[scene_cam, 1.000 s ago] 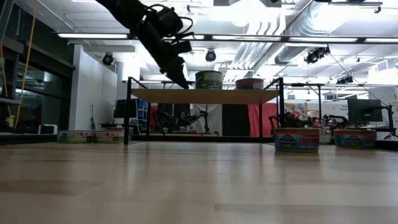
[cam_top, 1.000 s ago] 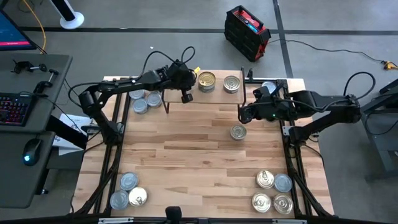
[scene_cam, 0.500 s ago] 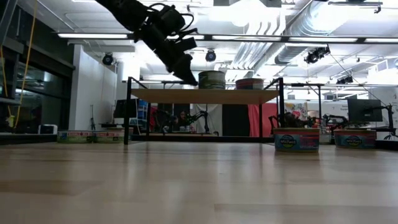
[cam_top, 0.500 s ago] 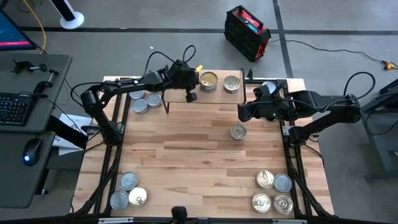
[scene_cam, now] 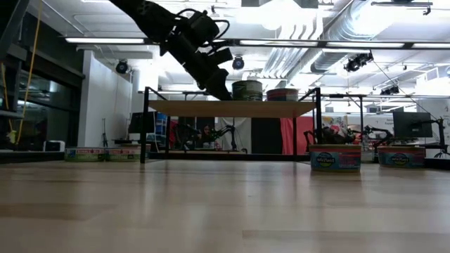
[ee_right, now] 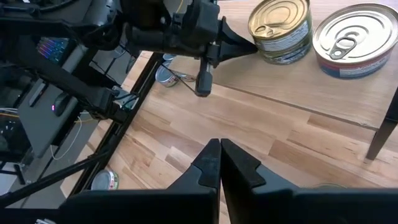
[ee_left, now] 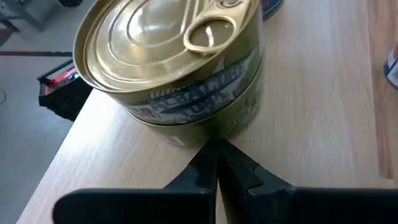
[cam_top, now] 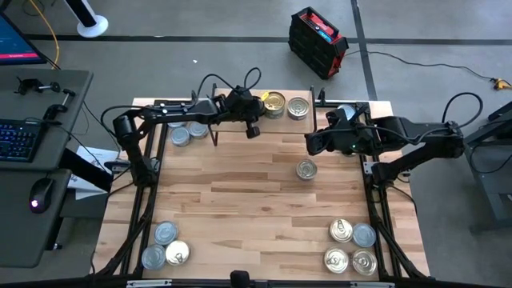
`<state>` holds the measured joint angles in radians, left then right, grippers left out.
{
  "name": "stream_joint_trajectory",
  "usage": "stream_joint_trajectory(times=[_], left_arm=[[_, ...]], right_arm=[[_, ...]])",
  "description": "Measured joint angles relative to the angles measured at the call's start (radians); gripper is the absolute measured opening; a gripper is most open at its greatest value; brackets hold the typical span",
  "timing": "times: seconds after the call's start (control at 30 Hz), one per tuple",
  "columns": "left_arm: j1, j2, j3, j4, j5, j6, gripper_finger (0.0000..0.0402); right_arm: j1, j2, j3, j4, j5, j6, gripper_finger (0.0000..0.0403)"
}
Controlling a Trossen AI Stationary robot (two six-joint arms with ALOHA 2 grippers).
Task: Stack canned seafood by type on shelf
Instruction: Stack the green tuna can on top of the other green tuna can on the shelf
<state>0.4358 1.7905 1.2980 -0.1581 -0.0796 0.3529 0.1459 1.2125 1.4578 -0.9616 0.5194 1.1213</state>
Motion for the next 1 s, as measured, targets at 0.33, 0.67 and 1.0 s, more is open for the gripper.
stream_joint_trajectory(times=[0.33,0.67,1.0], left_arm=[[0.000,-0.003,0.000,0.015,-0.090,-0.001,0.0000],[0.012,-0.002,0.000,0.071,-0.094,-0.005,0.0000],[0.008,-0.002,0.000,0.111,-0.047,-0.045,0.0000]], right_arm=[[0.000,0.000,0.000,0.002,0.000,-0.001,0.0000],[0.000,0.000,0.000,0.002,0.000,-0.003,0.0000],[0.000,0.000,0.000,0.002,0.023,-0.003,0.0000]])
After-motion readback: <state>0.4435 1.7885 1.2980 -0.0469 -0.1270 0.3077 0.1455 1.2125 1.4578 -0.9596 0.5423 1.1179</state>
